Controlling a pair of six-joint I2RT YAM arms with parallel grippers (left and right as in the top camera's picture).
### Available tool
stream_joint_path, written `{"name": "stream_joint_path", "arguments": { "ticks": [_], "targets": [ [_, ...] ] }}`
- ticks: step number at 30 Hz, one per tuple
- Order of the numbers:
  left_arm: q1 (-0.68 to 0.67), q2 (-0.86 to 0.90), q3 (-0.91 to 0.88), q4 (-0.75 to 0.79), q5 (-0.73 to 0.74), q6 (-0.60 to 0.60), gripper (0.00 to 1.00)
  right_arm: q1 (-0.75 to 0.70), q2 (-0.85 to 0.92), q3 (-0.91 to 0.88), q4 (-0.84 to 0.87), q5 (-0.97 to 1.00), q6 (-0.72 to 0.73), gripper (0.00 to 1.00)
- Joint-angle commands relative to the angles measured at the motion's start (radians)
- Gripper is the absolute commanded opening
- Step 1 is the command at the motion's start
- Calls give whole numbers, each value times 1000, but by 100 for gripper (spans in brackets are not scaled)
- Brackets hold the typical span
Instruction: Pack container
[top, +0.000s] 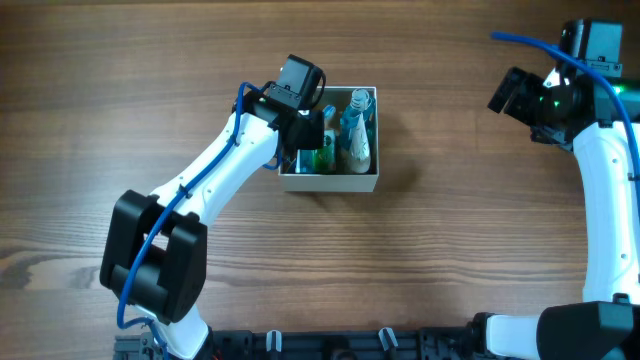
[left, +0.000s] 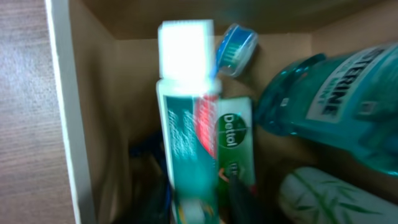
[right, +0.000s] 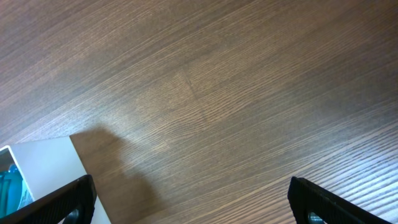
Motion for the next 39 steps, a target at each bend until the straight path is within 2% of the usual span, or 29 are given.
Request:
{"name": "stream_joint_path", "arguments": {
  "ticks": [1, 2, 5, 7, 12, 18, 23, 28, 31, 39],
  "targets": [
    [10, -32, 11, 0, -21, 13, 67, -2, 12, 11, 2, -5, 8, 100],
    [10, -47, 15, -9, -21, 12, 72, -2, 12, 11, 2, -5, 8, 100],
    [11, -113, 37, -33, -21, 12, 76, -2, 12, 11, 2, -5, 8, 100],
    [11, -170, 56, -58, -22, 12, 100, -2, 12, 11, 2, -5, 8, 100],
    [21, -342, 74, -149, -58, 12, 100, -2, 12, 11, 2, -5, 9, 100],
    [31, -550, 74, -270, -249, 12, 100, -2, 12, 11, 2, -5, 8, 100],
    [30, -697, 74, -325, -210, 19, 100, -2, 12, 11, 2, -5, 8, 100],
    [30, -803, 74, -531, -241, 36, 100, -2, 12, 11, 2, -5, 9, 100],
    [31, -859, 72, -599, -256, 34, 100, -2, 12, 11, 2, -5, 9, 100],
    [32, -1021, 54, -613, -313, 34, 100, -2, 12, 11, 2, -5, 8, 100]
  ]
}}
